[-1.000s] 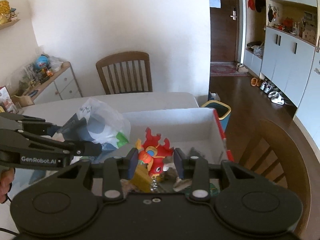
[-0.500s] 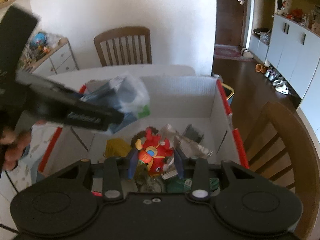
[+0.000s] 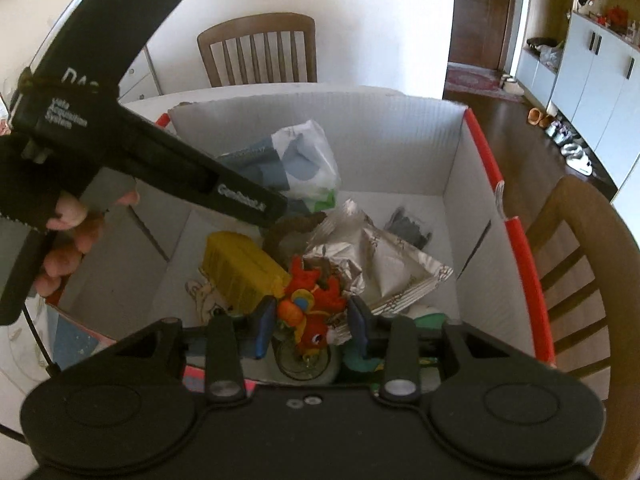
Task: Organize objects
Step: 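Lower the white bag and keychain into the box and open both grippers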
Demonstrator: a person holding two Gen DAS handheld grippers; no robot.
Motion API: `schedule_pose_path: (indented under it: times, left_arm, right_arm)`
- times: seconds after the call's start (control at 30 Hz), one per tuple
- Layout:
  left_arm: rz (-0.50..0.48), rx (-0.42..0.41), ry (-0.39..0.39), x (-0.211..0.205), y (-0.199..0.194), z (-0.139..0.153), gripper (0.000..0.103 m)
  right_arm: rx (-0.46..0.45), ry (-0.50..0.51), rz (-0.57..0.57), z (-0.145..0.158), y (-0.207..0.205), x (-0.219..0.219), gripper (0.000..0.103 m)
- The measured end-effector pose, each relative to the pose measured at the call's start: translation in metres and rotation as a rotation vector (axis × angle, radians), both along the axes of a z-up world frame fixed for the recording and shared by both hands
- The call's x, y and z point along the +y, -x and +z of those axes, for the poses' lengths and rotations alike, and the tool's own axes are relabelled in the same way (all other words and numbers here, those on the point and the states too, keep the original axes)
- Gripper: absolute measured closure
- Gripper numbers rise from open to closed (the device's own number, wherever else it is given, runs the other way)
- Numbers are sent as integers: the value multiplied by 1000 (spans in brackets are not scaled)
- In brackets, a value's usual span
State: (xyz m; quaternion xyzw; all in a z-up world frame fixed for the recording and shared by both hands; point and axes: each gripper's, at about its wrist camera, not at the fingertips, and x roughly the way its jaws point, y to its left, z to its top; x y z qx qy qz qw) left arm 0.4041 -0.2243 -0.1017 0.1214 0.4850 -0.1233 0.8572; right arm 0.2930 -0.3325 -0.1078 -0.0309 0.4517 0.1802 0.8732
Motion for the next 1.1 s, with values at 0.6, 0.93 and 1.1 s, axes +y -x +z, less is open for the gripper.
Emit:
schedule_pose_path:
  times: [0.6, 0.93, 1.1]
  left_arm:
    - [17, -11, 71, 9, 15, 14, 36]
    - [21, -61, 149, 29, 47, 37, 30]
    - [14, -88, 177, 37, 59, 47, 23]
  right_arm:
    - [10, -47, -3, 12, 6, -10, 59]
    - [-33, -72, -32, 34, 23, -11, 50]
    - [-57, -72, -67, 43, 32, -10, 44]
